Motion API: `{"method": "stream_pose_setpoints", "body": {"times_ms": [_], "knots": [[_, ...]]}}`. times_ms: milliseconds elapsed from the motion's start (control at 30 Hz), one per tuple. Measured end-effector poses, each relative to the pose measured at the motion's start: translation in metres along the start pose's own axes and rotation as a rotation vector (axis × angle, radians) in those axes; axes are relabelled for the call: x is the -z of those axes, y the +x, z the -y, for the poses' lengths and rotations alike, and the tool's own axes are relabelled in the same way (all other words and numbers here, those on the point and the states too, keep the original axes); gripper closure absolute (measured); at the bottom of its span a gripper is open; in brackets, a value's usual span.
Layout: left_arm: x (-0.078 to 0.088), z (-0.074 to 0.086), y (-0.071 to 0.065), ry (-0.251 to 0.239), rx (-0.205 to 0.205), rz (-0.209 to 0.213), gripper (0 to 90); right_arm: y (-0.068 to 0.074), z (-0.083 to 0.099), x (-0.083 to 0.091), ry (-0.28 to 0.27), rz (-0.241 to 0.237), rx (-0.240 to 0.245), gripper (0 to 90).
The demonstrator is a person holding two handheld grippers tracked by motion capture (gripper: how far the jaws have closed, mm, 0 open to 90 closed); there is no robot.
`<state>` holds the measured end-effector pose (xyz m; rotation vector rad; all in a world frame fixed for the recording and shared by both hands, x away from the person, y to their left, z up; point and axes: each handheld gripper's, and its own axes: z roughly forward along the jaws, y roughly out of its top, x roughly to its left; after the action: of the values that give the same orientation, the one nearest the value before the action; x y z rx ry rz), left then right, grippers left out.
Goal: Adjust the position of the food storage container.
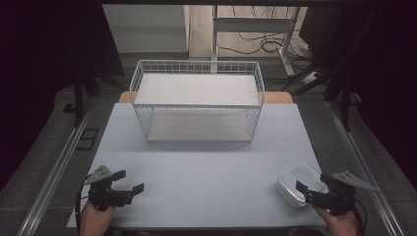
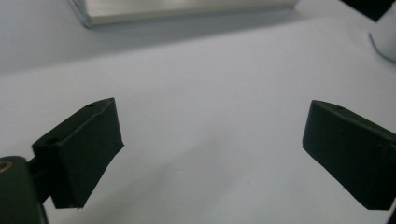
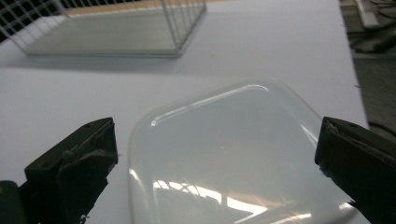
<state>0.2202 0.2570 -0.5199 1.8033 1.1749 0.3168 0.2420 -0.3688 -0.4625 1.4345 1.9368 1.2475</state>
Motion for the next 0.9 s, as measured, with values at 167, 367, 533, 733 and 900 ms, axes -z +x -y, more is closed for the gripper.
{"method": "stream_pose_setpoints", "body": {"times_ms": [167,367,533,733,900], "knots": [[-0.001,0.001,-0.005,-0.011,-0.062,-0.064,2.9,-0.002,0.004,-0.004,0.026,0.006,0.022,0.0],[0.002,0.002,-0.005,-0.075,-0.046,-0.086,1.7,-0.003,0.002,-0.003,0.037,0.025,0.043,1.7],[0.001,0.003,-0.006,-0.051,-0.072,-0.105,2.0,-0.004,-0.001,-0.002,0.062,0.02,0.051,4.7],[-0.002,0.004,-0.008,-0.041,-0.102,-0.115,1.7,-0.004,-0.006,0.001,0.054,0.015,0.087,32.3],[-0.003,0.005,-0.009,-0.039,-0.121,-0.119,1.7,-0.008,-0.013,0.003,0.066,0.031,0.106,57.1]]}}
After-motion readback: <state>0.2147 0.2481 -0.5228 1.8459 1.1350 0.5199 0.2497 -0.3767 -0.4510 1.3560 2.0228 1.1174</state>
